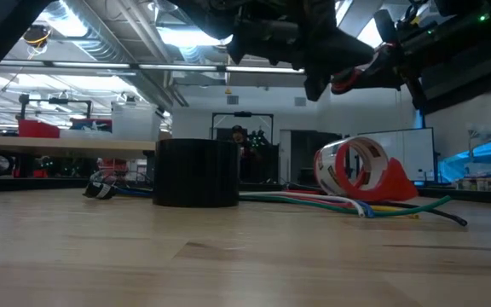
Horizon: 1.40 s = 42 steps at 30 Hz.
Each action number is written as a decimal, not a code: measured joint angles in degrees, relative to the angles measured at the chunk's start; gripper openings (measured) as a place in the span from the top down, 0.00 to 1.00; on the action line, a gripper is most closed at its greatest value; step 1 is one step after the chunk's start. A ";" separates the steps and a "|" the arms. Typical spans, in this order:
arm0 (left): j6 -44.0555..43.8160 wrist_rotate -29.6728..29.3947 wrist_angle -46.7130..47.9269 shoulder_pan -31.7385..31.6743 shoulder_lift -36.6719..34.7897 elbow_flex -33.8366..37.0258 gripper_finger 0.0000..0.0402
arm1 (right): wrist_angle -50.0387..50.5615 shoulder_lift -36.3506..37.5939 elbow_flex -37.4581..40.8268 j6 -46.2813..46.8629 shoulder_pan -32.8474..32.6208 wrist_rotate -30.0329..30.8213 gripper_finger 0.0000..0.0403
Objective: Coil cords
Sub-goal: Coil the red wire on the black spool
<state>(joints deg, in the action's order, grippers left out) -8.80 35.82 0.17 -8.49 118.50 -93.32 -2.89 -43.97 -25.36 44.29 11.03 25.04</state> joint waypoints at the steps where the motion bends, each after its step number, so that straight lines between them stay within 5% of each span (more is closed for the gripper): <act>1: -0.04 -0.25 -0.05 0.18 0.00 0.00 0.89 | -0.01 0.00 0.00 0.00 0.00 0.00 0.99; 9: 1.92 -0.94 -2.36 0.28 0.00 0.00 0.69 | -0.13 0.00 0.00 -0.02 0.00 0.00 0.99; 19: -3.17 -25.96 -11.70 1.05 0.00 0.00 0.70 | -0.47 0.00 0.00 -0.04 0.00 0.00 0.99; 42: -5.77 -28.69 -18.03 3.25 0.02 0.00 0.71 | -6.00 -0.02 0.04 -0.95 -0.11 -0.15 0.99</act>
<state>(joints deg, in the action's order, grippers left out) -14.57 7.13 -17.86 -5.23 118.52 -93.32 -8.89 -43.99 -25.32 43.34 10.92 24.88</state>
